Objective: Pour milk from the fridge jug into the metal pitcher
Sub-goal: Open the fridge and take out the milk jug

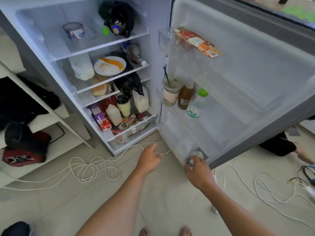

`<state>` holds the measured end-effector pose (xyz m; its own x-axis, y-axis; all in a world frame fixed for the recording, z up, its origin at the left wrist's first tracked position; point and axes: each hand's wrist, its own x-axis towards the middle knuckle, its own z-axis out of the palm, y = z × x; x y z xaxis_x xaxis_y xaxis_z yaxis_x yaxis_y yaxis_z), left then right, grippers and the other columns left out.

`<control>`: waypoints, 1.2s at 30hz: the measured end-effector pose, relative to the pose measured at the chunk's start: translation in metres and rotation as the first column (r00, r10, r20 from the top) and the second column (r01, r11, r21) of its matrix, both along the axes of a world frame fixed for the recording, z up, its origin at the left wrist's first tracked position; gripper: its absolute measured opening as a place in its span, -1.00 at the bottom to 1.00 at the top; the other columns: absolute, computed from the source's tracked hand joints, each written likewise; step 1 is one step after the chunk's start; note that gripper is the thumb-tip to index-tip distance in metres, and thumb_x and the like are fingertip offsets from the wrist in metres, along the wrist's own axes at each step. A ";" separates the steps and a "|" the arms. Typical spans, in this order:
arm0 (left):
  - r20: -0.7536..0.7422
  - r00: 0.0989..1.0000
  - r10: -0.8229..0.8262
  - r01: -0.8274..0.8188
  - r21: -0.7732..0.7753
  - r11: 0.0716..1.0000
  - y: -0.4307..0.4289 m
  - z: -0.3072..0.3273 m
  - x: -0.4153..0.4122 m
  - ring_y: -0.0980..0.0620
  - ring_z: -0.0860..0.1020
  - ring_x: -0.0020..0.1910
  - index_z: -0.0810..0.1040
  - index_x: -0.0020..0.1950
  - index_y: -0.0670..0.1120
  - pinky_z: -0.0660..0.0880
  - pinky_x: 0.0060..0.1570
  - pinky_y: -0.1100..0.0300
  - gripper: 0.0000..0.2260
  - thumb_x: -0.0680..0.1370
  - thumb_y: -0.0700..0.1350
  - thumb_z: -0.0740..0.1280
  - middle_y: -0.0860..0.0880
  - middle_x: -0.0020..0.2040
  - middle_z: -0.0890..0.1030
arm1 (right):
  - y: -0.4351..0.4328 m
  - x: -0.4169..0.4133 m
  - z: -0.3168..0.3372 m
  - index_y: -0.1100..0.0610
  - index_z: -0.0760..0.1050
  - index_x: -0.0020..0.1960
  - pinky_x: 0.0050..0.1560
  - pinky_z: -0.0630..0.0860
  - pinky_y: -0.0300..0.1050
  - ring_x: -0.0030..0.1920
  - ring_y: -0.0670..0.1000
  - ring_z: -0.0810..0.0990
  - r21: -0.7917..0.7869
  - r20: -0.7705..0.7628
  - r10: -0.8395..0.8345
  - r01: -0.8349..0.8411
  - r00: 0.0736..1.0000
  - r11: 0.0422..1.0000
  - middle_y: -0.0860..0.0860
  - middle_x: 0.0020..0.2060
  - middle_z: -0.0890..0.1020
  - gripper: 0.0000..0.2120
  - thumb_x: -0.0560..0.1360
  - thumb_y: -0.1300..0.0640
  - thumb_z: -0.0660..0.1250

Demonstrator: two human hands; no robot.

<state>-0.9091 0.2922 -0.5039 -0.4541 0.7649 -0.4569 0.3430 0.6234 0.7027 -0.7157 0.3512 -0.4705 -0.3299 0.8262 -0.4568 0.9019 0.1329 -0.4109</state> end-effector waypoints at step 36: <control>0.193 0.981 0.021 -0.008 -0.066 0.998 0.084 -0.186 0.008 0.09 0.49 0.08 0.46 0.42 0.01 0.37 0.04 0.27 -0.63 0.61 -0.05 0.33 0.00 0.24 0.52 | 0.132 -0.058 -0.185 0.31 0.39 0.27 0.15 0.43 0.05 0.18 0.24 0.53 -0.109 -0.008 -0.589 0.585 0.808 0.804 0.24 0.16 0.55 -0.62 0.60 0.04 0.26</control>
<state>-0.9014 0.3764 -0.6900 -0.3628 0.7249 -0.5856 0.1949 0.6736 0.7130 -0.7733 0.4827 -0.6553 0.1848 0.8204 -0.5412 0.7774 -0.4589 -0.4302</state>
